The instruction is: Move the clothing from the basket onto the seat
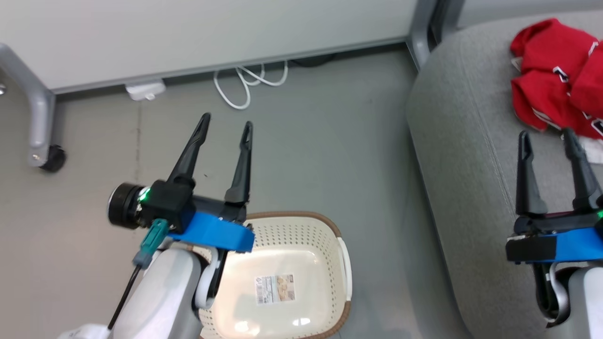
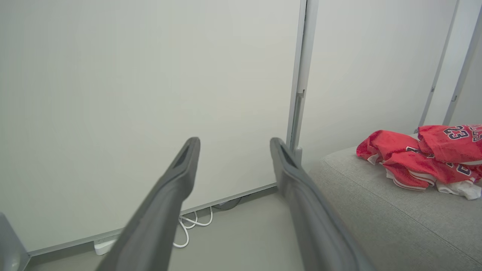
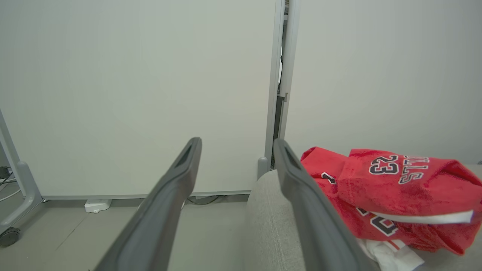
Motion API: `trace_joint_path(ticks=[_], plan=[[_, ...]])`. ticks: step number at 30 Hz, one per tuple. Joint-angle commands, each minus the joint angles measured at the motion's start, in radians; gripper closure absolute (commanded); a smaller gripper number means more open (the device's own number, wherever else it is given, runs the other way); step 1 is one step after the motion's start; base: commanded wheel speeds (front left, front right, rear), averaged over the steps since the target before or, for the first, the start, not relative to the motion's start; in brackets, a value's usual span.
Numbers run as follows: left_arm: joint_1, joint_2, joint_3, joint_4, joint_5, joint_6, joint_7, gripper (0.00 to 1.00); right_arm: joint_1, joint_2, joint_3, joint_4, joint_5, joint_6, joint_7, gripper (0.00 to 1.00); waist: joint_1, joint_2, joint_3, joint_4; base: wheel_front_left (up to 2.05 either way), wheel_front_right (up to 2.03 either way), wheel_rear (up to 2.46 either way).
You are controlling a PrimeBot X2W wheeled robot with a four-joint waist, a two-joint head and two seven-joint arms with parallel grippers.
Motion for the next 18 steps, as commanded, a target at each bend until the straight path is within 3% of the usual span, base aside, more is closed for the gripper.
trace_joint_path(ticks=[1, 18], plan=[[0.025, -0.005, 0.021, -0.011, 0.010, -0.004, -0.003, 0.00, 0.022, 0.006, 0.006, -0.001, -0.003, 0.000, -0.001, 0.00, 0.0002, -0.0001, -0.048, 0.043, 0.00, 0.00, 0.00], [0.297, -0.078, 0.319, -0.097, 0.120, -0.094, -0.003, 0.00, 0.144, 0.052, 0.045, 0.015, -0.027, 0.000, -0.001, 0.00, 0.0002, -0.0001, -0.170, 0.103, 0.00, 0.00, 0.00]])
